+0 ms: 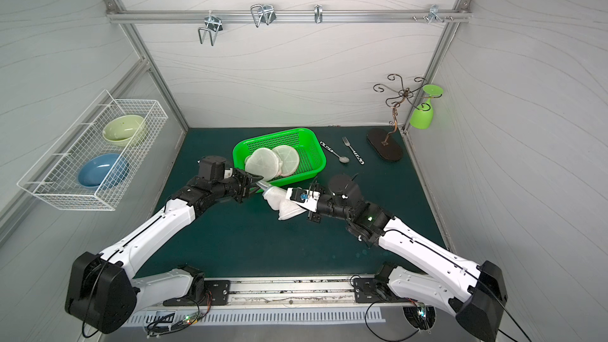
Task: Turn the laundry bag inside out
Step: Turn over the laundry bag.
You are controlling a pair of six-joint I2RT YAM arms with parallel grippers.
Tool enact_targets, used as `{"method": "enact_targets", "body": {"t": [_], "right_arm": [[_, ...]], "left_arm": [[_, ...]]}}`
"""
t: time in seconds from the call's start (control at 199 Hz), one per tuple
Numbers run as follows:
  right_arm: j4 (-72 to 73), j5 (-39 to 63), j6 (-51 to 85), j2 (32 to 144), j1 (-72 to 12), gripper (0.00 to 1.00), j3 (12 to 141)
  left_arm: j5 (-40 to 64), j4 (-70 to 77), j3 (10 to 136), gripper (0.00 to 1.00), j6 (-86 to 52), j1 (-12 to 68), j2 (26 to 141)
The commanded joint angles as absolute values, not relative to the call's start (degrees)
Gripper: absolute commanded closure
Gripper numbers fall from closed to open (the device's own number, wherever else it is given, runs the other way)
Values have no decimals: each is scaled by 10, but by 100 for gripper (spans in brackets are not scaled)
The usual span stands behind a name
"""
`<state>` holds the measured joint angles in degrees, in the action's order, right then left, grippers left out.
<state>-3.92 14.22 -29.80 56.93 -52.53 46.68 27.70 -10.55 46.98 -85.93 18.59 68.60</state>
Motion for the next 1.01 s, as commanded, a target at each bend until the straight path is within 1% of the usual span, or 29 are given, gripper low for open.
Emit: {"method": "enact_targets", "body": {"t": [0.0,0.055,0.106,0.136,0.191,0.227,0.267,0.338,0.373,0.418,0.448,0.544,0.625,0.735,0.902,1.002], "right_arm": [[-24,143,-276,565,-534,100,468],[-32,143,-258,562,-534,100,470],[-52,146,-235,556,-534,92,476],[-70,147,-215,552,-534,83,481],[-100,138,-160,542,-534,56,490],[-122,126,-118,534,-534,45,494],[-151,112,-58,524,-534,36,502],[-217,80,28,509,-534,25,525],[-259,46,74,502,-533,20,542],[-308,7,128,497,-531,18,568],[-342,1,151,495,-525,17,589],[-422,22,187,502,-490,17,646],[-462,47,210,520,-449,17,684],[-477,134,237,546,-375,16,714],[-486,286,300,587,-234,16,739],[-491,338,309,610,-190,17,741]], "left_arm": [[276,-59,466,81,-869,189,680],[275,-55,470,91,-862,189,680],[265,-55,479,98,-844,189,682],[257,-56,487,100,-828,189,684],[240,-65,510,100,-785,188,685],[227,-79,530,100,-747,188,686],[212,-98,558,100,-697,188,687],[193,-123,603,100,-605,189,687],[186,-125,617,100,-567,189,685],[178,-120,626,100,-526,189,678],[174,-114,628,100,-503,189,673],[181,-80,627,100,-441,189,659],[211,-45,623,100,-393,191,651],[267,-9,620,100,-320,193,644],[375,5,627,100,-193,199,627],[443,26,619,100,-108,208,609]]}}
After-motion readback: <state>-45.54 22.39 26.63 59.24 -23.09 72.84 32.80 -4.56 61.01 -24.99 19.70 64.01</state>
